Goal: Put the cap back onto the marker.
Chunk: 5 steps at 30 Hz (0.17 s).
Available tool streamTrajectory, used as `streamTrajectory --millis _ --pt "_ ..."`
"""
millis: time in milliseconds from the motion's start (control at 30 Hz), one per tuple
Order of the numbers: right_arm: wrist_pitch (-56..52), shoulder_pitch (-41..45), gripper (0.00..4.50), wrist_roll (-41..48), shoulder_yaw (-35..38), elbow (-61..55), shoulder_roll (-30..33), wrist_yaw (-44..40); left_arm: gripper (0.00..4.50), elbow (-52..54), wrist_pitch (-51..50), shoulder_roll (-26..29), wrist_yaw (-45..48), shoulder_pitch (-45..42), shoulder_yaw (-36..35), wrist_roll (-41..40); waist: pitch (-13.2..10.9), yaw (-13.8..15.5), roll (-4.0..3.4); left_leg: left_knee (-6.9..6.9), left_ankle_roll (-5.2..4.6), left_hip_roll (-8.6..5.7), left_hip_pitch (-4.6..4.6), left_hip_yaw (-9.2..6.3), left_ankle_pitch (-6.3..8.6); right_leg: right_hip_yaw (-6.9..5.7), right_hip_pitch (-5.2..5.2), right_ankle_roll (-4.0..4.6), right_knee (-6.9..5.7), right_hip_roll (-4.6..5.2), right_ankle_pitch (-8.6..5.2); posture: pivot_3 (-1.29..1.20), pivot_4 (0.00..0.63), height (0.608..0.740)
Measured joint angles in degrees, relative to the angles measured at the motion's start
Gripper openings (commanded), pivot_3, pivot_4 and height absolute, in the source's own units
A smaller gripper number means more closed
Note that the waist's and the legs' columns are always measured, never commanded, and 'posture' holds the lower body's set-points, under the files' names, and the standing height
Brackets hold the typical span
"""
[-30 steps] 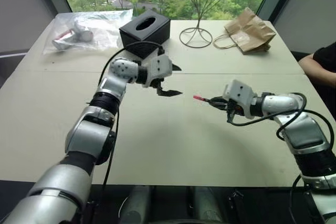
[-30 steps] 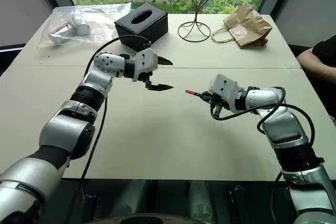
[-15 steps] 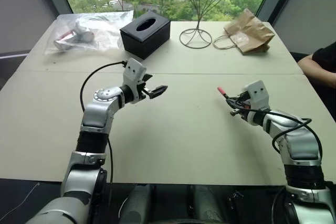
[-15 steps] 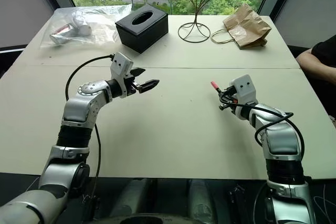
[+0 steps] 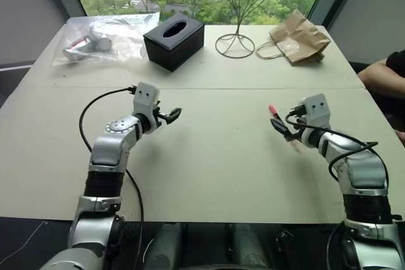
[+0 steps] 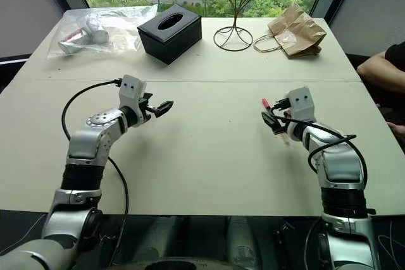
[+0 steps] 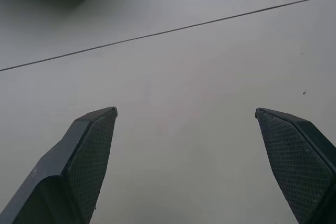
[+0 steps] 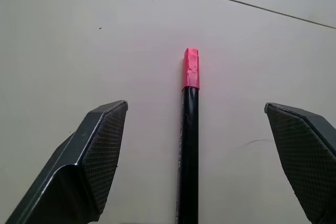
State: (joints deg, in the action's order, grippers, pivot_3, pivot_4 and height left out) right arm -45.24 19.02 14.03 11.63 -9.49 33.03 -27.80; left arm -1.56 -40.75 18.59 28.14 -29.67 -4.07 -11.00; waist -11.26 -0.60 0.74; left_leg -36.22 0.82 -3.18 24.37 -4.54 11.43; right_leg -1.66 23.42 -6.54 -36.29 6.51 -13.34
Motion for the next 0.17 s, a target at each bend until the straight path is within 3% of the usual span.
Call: streamTrajectory --millis 167 --pt "-2.20 -5.62 4.47 7.78 5.05 -14.95 6.41 -7.44 4.42 6.00 0.03 4.48 3.11 5.39 -2.41 -3.29 0.01 0.00 0.02 0.11 0.00 0.07 -0.01 -0.03 0.01 -0.02 -0.04 0.02 0.15 -0.01 -0.02 0.00 0.150 0.740"
